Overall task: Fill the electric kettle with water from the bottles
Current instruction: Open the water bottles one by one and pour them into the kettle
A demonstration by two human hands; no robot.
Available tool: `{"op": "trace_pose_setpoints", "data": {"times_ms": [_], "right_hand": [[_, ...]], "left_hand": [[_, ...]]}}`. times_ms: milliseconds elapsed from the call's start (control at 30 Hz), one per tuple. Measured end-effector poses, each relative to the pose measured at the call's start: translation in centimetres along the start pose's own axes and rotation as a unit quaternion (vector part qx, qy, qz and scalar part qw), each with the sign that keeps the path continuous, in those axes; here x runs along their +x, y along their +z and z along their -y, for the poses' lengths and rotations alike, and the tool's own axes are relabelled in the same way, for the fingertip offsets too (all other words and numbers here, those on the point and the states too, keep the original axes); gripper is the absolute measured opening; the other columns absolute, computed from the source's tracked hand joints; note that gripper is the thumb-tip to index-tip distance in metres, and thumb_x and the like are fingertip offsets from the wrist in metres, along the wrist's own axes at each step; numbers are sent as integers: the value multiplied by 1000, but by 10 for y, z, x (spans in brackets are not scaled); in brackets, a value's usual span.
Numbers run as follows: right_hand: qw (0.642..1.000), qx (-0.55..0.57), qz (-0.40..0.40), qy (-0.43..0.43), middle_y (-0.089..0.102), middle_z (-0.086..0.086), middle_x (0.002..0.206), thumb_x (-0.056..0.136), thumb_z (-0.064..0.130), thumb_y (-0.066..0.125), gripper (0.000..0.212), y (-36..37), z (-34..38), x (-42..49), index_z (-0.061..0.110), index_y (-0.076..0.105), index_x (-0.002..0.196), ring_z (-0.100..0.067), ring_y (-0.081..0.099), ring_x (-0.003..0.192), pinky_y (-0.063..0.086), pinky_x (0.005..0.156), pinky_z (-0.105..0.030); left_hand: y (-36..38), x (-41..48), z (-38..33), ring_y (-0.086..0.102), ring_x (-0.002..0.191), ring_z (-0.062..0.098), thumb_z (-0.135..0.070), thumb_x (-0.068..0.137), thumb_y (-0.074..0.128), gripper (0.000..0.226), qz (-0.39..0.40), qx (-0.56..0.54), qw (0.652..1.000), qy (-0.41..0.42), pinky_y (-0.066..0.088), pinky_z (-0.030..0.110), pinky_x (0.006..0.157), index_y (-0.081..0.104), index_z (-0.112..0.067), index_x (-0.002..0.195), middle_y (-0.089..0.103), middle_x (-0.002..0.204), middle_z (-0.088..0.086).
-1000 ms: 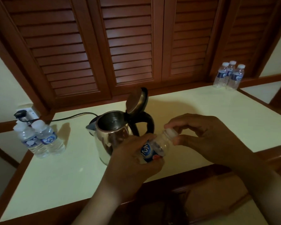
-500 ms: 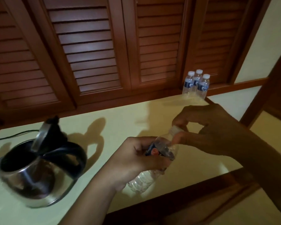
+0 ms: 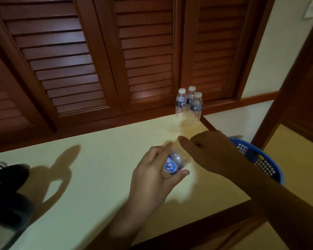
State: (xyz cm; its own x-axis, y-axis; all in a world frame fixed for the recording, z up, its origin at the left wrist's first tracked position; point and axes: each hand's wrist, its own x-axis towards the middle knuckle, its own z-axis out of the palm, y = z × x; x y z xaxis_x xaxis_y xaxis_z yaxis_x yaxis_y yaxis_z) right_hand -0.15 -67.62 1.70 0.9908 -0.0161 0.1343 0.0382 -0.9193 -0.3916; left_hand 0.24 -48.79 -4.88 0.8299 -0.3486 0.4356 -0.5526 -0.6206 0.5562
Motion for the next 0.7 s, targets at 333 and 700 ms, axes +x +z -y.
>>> {"op": "trace_pose_setpoints", "data": {"times_ms": [333, 700], "right_hand": [[981, 124, -146, 40, 59, 0, 57, 92, 73, 41, 66, -5, -54, 12, 16, 61, 67, -15, 58, 57, 47, 61, -29], [995, 57, 29, 81, 47, -8, 151, 92, 67, -1, 87, 112, -131, 5, 15, 53, 137, -24, 38, 145, 23, 121, -40]], "left_hand": [[33, 37, 1, 58, 94, -8, -32, 84, 80, 38, 167, -113, 979, -37, 44, 12, 76, 67, -35, 120, 65, 104, -21], [116, 149, 23, 60, 93, -5, -33, 86, 83, 38, 32, -222, 957, -183, 40, 5, 71, 58, -35, 114, 65, 103, -21]]}}
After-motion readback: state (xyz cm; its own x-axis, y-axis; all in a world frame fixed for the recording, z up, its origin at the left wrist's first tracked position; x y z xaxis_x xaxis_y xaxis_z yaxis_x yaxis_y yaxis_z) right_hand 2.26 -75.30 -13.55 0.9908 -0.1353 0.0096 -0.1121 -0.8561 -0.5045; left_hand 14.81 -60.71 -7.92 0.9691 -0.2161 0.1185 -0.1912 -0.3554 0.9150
